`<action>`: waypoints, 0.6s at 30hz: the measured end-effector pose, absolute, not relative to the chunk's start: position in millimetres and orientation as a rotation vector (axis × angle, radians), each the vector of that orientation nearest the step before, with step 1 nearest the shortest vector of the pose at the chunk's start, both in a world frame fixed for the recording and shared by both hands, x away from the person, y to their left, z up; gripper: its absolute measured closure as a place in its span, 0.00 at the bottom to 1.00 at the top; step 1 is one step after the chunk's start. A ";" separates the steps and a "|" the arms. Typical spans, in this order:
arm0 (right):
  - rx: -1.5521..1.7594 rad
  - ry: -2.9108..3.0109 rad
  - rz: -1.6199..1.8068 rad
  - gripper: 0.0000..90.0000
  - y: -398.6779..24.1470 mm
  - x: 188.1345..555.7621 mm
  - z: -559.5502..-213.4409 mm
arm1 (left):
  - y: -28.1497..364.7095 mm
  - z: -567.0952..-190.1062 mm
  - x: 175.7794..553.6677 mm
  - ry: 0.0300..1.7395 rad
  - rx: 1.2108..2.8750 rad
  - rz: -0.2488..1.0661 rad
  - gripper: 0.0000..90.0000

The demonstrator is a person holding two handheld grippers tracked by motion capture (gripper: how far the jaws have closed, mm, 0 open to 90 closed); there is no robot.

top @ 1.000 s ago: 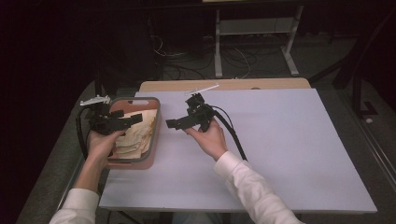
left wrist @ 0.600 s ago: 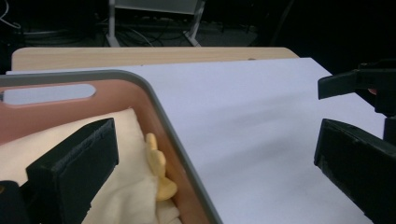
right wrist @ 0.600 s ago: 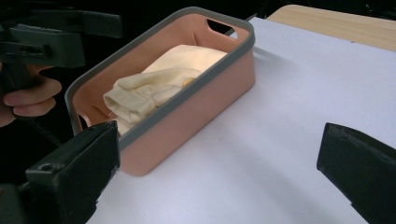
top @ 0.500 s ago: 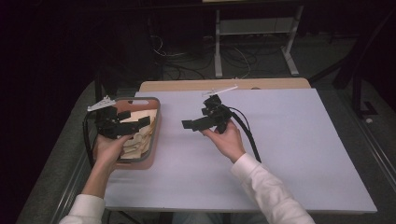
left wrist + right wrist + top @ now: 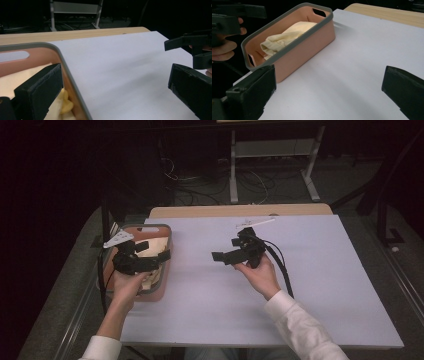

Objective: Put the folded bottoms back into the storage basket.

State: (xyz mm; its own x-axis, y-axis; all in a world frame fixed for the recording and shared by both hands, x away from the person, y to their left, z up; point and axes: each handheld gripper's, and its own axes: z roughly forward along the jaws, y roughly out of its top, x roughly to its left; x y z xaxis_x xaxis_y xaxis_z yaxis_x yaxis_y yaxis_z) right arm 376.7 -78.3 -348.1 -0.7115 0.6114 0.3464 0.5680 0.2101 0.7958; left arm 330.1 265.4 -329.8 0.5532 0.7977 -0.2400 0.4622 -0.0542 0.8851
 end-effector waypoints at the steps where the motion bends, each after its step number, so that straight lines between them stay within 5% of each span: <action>1: 1.178 2.406 1.554 0.00 -81.4 375.6 -349.0 | 261.4 -331.0 328.6 1.058 1.695 0.377 0.00; 18: 1.160 2.334 1.564 0.00 -134.6 350.8 -362.9 | 227.9 -346.8 314.1 0.978 1.754 0.353 0.00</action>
